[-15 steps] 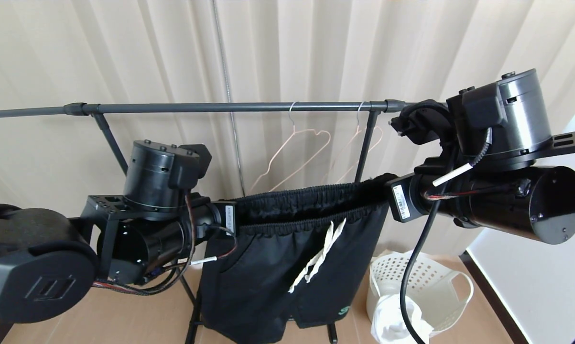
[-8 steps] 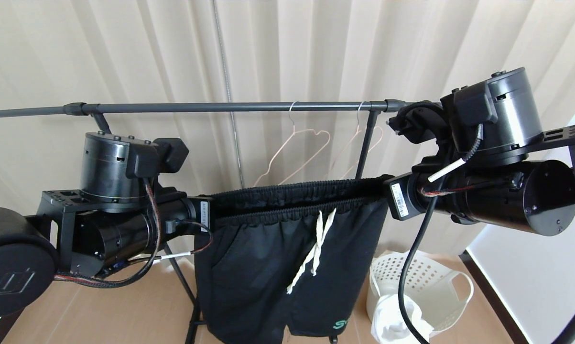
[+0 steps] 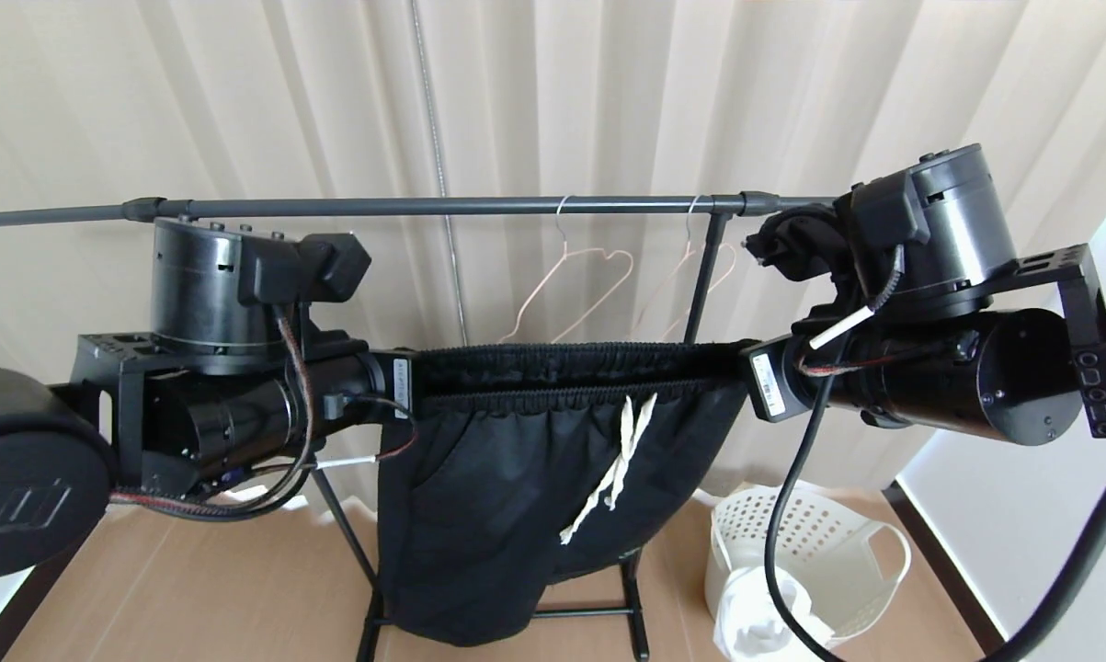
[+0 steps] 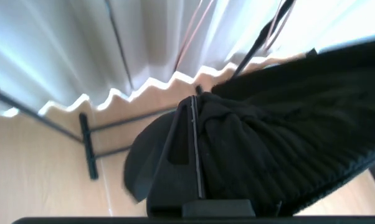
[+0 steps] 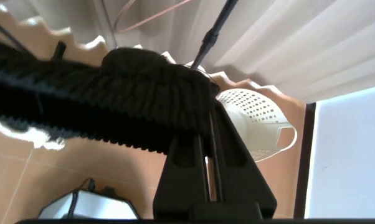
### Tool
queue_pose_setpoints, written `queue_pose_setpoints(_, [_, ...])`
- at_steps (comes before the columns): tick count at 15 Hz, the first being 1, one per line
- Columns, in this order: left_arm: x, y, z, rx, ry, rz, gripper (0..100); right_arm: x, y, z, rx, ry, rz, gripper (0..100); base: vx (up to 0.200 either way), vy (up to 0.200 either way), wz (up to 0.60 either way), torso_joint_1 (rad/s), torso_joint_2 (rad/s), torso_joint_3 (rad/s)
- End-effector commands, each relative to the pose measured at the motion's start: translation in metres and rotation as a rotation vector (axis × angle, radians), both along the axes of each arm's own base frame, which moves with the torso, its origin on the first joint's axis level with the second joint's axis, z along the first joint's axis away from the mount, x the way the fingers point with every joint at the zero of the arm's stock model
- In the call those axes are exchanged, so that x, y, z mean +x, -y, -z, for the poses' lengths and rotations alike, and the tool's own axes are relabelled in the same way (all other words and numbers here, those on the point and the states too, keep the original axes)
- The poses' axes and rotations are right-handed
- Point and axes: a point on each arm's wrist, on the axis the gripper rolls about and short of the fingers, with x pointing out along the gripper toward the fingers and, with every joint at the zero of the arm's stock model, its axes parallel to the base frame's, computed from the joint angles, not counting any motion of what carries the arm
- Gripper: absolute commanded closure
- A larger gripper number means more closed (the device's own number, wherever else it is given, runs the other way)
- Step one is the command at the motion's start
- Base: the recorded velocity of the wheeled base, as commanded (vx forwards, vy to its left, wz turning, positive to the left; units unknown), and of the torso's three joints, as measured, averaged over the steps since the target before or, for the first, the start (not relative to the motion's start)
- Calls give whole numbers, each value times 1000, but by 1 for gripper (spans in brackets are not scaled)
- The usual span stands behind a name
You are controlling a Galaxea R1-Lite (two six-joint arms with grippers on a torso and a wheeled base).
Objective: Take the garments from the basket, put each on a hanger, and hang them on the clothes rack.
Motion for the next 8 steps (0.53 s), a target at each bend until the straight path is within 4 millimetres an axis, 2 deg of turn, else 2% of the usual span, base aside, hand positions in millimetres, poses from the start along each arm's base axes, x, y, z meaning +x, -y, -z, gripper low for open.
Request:
queue_pose_setpoints(1, [29, 18, -2, -10, 13, 23, 100, -13, -15, 9, -24, -16, -57, 100, 0, 0, 0, 0, 0, 0])
queue_pose_setpoints(4, [64, 38, -4, -13, 49, 38, 100, -32, -28, 21, -124, -17, -98, 100, 0, 0, 0, 0, 0, 0])
queue_pose_setpoints(5, [69, 42, -6, -24, 58, 49, 100, -36, -30, 23, -140, -13, -105, 100, 0, 0, 0, 0, 0, 0])
queue_pose_setpoints(8, [78, 55, -18, -69, 93, 127, 100, -69, -45, 27, -166, -13, -225, 100, 0, 0, 0, 0, 0, 0])
